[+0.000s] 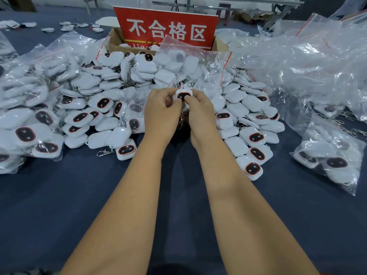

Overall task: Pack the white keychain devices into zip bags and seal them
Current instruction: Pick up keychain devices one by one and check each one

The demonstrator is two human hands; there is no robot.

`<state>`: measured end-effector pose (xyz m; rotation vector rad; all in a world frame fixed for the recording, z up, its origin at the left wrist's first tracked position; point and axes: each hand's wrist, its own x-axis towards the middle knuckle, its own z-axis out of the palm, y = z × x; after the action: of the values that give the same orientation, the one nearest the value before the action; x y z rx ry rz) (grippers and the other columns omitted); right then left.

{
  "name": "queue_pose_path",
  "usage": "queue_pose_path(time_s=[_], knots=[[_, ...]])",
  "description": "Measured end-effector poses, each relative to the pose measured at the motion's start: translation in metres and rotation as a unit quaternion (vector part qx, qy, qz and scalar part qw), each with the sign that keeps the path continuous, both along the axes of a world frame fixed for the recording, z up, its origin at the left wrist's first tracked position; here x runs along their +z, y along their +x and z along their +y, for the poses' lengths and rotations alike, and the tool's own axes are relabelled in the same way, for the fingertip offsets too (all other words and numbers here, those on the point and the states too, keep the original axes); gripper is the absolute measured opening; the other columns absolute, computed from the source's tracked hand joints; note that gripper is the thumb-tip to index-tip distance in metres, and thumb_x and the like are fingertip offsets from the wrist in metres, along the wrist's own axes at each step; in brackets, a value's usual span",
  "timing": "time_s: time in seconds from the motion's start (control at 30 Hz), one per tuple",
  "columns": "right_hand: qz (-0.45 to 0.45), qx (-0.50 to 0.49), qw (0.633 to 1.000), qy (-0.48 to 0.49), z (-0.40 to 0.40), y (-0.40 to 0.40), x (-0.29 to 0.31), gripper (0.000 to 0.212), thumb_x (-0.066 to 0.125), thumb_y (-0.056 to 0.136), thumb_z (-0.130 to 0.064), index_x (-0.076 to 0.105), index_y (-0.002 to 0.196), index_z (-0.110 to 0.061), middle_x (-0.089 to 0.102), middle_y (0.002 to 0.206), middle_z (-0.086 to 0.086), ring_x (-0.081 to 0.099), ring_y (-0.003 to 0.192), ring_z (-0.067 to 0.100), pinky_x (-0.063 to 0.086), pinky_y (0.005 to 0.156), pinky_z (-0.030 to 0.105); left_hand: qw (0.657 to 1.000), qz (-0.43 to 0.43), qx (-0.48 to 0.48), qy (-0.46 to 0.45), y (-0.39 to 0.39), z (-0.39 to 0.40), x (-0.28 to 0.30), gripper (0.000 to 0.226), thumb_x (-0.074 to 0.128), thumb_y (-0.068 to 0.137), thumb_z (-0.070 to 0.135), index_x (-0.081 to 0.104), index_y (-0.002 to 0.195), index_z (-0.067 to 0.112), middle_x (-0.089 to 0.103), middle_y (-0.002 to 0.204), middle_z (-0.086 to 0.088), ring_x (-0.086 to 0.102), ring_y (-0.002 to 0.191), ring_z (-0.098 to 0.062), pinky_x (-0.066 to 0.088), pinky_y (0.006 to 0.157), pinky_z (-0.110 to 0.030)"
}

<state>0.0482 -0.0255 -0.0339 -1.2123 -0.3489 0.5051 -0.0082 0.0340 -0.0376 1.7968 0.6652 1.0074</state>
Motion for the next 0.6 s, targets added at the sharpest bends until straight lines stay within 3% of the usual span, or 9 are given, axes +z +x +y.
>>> queue_pose_path(time_s=[0.2, 0.33, 0.4, 0.47, 0.6], knots=[[0.021, 0.01, 0.999, 0.039, -0.0005, -0.0007, 0.0009, 0.019, 0.05, 0.094, -0.001, 0.065, 0.095, -0.012, 0.066, 0.094, 0.014, 0.06, 0.087, 0.023, 0.049, 0.075, 0.034, 1.0, -0.008, -0.012, -0.021, -0.0017, -0.0016, 0.0024, 0.022, 0.057, 0.089, 0.018, 0.068, 0.104, 0.028, 0.053, 0.103, 0.008, 0.059, 0.094, -0.011, 0.053, 0.091, -0.044], [0.017, 0.02, 0.999, 0.046, -0.0012, 0.0005, 0.0015, 0.021, 0.048, 0.092, 0.0, 0.067, 0.093, -0.011, 0.064, 0.094, 0.015, 0.058, 0.084, 0.022, 0.048, 0.071, 0.03, 1.0, -0.001, 0.002, -0.027, -0.0002, -0.0014, 0.0032, 0.016, 0.057, 0.089, 0.015, 0.065, 0.099, 0.025, 0.058, 0.107, -0.003, 0.061, 0.095, -0.018, 0.053, 0.09, -0.045], [0.012, 0.014, 0.999, 0.042, -0.0001, 0.0011, 0.0013, 0.022, 0.048, 0.091, 0.0, 0.068, 0.094, -0.01, 0.062, 0.094, 0.014, 0.056, 0.085, 0.021, 0.047, 0.075, 0.032, 1.0, 0.002, 0.005, -0.025, 0.0017, -0.0003, 0.0018, 0.015, 0.058, 0.09, 0.013, 0.065, 0.101, 0.019, 0.058, 0.109, -0.004, 0.059, 0.095, -0.014, 0.052, 0.091, -0.033], [0.011, 0.01, 0.999, 0.037, 0.0009, 0.0017, 0.0011, 0.023, 0.049, 0.091, 0.001, 0.069, 0.093, -0.01, 0.061, 0.092, 0.012, 0.055, 0.086, 0.021, 0.045, 0.079, 0.034, 1.0, 0.021, 0.014, 0.005, 0.0027, 0.0005, 0.0002, 0.016, 0.057, 0.091, 0.014, 0.065, 0.105, 0.013, 0.056, 0.11, -0.001, 0.053, 0.088, -0.001, 0.043, 0.083, -0.009], [0.004, 0.012, 1.0, 0.028, 0.0008, 0.002, 0.0008, 0.023, 0.049, 0.091, 0.0, 0.069, 0.091, -0.012, 0.059, 0.08, 0.004, 0.052, 0.084, 0.02, 0.042, 0.074, 0.031, 0.999, 0.038, 0.018, 0.026, 0.0033, 0.0013, -0.002, 0.013, 0.055, 0.093, 0.014, 0.062, 0.104, 0.013, 0.049, 0.107, 0.004, 0.047, 0.083, 0.008, 0.035, 0.073, 0.0]])
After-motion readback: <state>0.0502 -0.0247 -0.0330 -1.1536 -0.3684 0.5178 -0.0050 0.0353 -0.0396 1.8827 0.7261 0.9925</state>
